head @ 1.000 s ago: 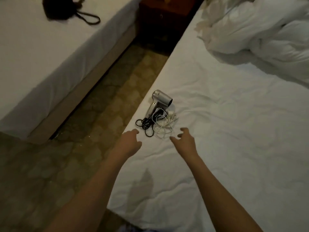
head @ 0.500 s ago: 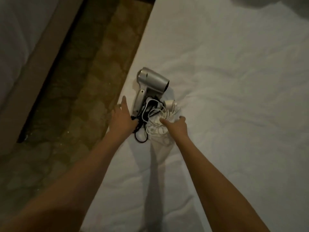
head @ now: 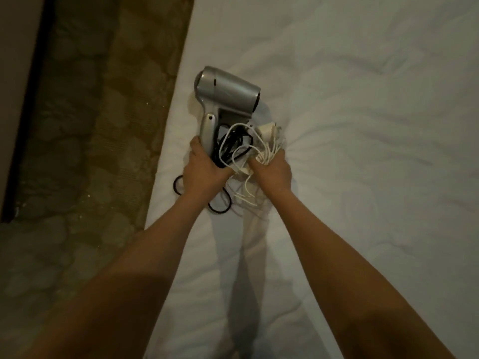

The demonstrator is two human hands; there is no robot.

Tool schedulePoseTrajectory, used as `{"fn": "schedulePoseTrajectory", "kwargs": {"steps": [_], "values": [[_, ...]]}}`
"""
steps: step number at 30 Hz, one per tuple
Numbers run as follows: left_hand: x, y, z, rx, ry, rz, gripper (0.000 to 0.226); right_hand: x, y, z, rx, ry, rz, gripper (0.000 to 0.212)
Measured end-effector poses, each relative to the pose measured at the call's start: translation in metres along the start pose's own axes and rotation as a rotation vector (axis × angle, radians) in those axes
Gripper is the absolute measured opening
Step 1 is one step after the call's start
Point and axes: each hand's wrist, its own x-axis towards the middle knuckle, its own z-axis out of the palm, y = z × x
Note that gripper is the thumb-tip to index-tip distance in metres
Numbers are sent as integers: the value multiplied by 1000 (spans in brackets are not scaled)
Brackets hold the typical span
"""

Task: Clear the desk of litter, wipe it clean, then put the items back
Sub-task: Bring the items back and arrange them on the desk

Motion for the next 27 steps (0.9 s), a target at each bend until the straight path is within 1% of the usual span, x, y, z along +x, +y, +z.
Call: {"fn": "schedulePoseTrajectory", "kwargs": {"steps": [2, 5, 7, 8, 9, 11, 13, 15, 16, 19, 24, 26, 27], "values": [[-11, 3, -6, -57, -34, -3, 92, -9, 5, -10, 31, -13, 41, 53], [-32, 12, -16, -16, -87, -3, 83, -33, 17, -23, 85, -19, 105, 51], [-50, 17, -26, 12, -117, -47, 71, -56, 27, -32, 117, -25, 146, 50], [-60, 17, -32, 11, -133, -82, 69, -70, 30, -38, 119, -28, 156, 49], [-71, 15, -38, -5, -147, -114, 70, -83, 32, -44, 116, -30, 158, 50], [-98, 9, -48, -60, -169, -174, 79, -113, 35, -62, 117, -10, 147, 53], [-128, 3, -57, -106, -181, -226, 85, -145, 34, -86, 146, 33, 127, 45], [-158, 1, -62, -140, -197, -231, 78, -181, 37, -114, 188, 80, 105, 35], [-172, 3, -64, -150, -202, -222, 74, -201, 40, -128, 206, 105, 87, 35], [-215, 29, -70, -147, -236, -136, 66, -258, 53, -173, 224, 207, 43, 39], [-293, 118, -51, -140, -323, 187, 64, -342, 85, -256, 300, 417, -37, 38], [-337, 152, -32, -143, -368, 309, 60, -374, 110, -287, 352, 489, -43, 35], [-372, 171, -14, -132, -400, 370, 58, -398, 133, -308, 391, 542, -39, 34]]}}
